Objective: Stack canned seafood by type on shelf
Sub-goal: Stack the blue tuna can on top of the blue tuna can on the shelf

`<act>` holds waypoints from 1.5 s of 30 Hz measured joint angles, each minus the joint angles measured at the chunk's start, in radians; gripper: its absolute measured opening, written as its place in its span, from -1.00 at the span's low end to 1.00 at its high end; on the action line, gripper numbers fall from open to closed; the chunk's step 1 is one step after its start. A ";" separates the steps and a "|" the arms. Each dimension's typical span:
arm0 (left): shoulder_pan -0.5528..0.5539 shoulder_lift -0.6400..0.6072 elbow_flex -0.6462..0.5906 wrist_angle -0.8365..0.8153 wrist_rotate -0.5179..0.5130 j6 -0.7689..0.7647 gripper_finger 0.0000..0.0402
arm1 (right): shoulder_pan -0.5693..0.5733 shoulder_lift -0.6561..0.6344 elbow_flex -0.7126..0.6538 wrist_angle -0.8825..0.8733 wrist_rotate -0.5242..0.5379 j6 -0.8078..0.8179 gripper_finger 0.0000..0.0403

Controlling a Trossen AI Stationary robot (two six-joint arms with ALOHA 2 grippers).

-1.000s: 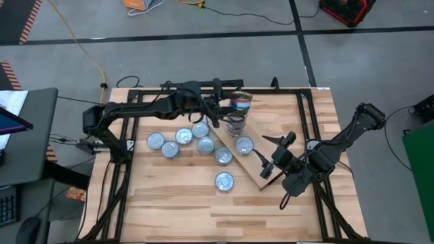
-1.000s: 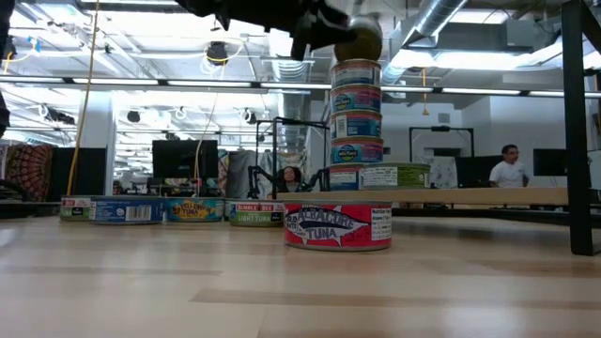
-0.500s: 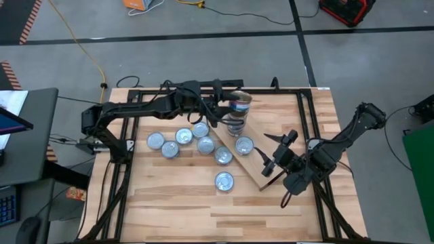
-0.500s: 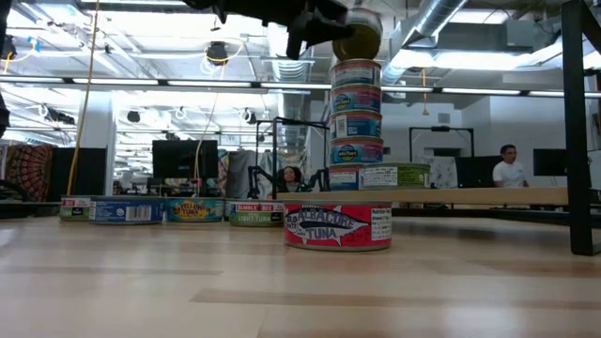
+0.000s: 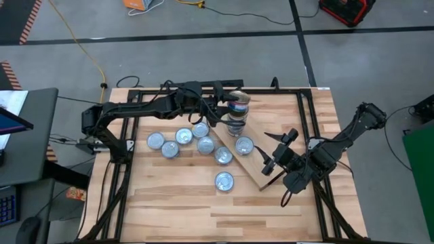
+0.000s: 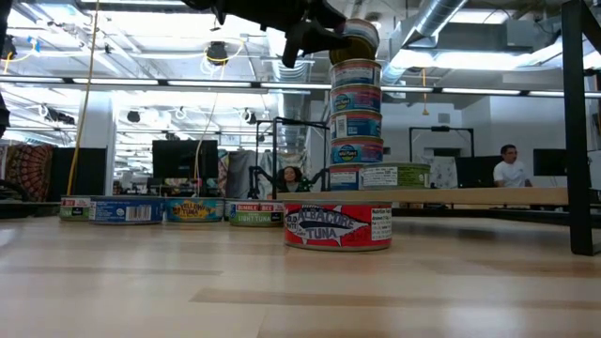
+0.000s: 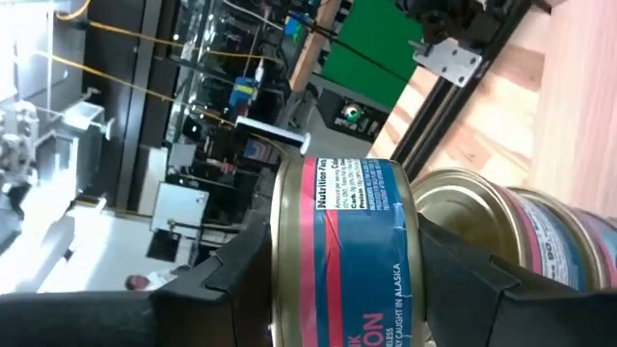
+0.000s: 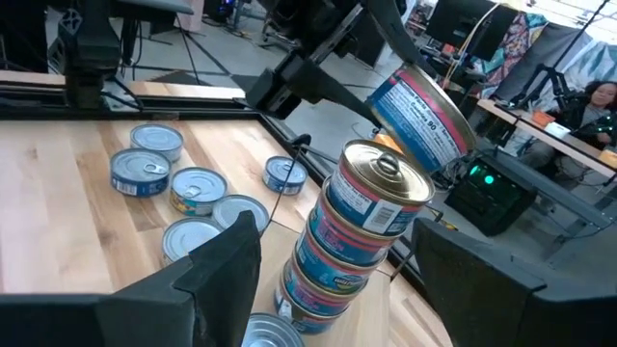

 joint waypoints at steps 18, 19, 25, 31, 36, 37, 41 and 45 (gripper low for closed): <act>0.000 0.000 0.000 -0.023 0.076 -0.051 0.09 | -0.013 0.000 0.000 0.003 0.000 0.001 0.50; 0.000 0.000 0.000 -0.023 0.088 -0.052 0.09 | -0.013 0.000 0.000 0.003 0.000 0.001 0.50; 0.000 0.000 0.000 -0.026 0.127 -0.075 0.09 | -0.013 0.000 0.000 0.003 0.000 0.001 0.50; 0.000 0.000 -0.001 -0.030 0.144 -0.095 0.10 | -0.013 0.001 0.000 0.004 0.000 0.001 0.50; 0.000 0.000 -0.001 -0.038 0.138 -0.106 0.21 | -0.013 0.001 0.000 0.003 -0.001 0.001 0.50; 0.000 0.000 -0.001 -0.037 0.133 -0.106 0.25 | -0.013 0.001 0.000 0.004 -0.001 0.001 0.50; -0.003 0.000 -0.001 -0.024 0.136 -0.068 0.35 | -0.013 0.001 0.000 0.003 -0.001 0.001 0.50; -0.005 0.000 -0.001 -0.026 0.113 -0.034 0.34 | -0.013 0.001 0.000 0.003 -0.001 0.001 0.50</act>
